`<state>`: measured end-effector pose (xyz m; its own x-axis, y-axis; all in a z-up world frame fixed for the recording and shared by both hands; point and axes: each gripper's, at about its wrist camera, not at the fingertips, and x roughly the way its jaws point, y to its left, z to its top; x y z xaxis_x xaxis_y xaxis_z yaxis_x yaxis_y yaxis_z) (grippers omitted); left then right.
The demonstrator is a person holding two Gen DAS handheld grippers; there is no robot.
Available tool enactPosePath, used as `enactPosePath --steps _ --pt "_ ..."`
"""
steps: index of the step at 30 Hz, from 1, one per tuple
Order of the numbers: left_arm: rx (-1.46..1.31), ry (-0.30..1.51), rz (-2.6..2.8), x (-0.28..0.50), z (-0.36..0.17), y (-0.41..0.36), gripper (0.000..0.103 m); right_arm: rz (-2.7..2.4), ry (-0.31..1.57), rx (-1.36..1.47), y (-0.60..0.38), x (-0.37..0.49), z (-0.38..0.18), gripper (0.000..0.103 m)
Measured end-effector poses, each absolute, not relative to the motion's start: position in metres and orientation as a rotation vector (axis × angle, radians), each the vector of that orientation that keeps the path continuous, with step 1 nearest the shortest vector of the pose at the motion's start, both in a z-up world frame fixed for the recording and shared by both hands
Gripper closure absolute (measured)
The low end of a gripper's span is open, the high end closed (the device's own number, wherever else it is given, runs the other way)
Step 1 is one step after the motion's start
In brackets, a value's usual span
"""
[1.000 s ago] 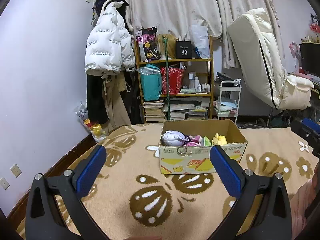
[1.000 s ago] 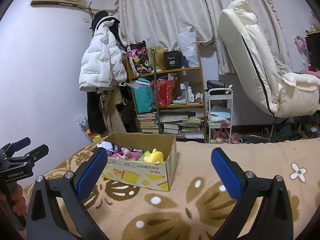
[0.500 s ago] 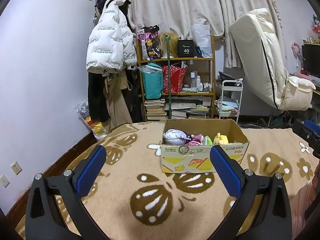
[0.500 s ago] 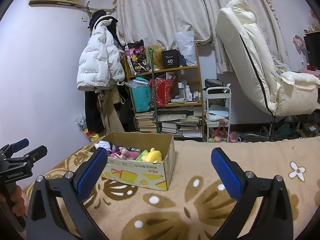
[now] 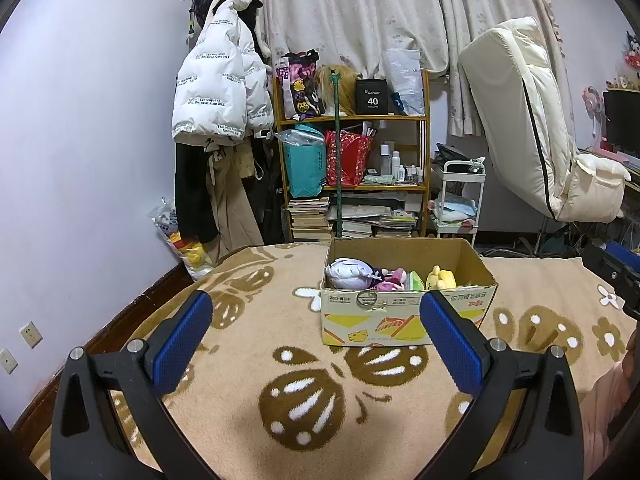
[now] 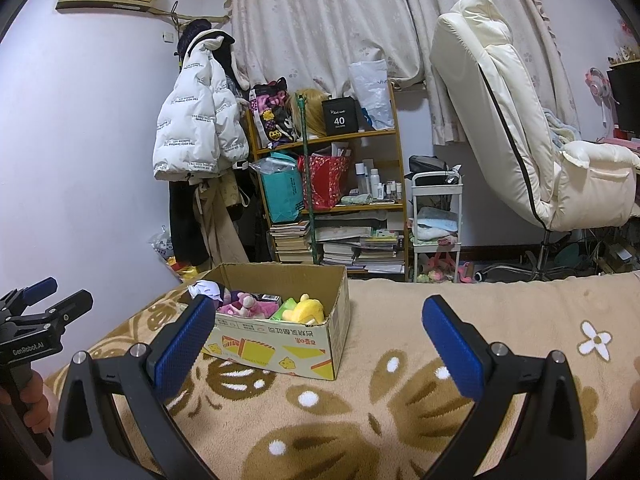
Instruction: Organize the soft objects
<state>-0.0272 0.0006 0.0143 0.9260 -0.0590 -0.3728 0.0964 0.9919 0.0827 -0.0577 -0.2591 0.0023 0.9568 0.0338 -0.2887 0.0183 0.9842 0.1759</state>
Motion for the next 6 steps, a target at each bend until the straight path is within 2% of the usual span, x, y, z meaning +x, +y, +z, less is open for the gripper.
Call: enactPosePath --steps 6 --pt "0.102 0.383 -0.079 -0.0255 0.0137 -0.0001 0.001 0.007 0.294 0.182 -0.2597 -0.0579 0.0029 0.0"
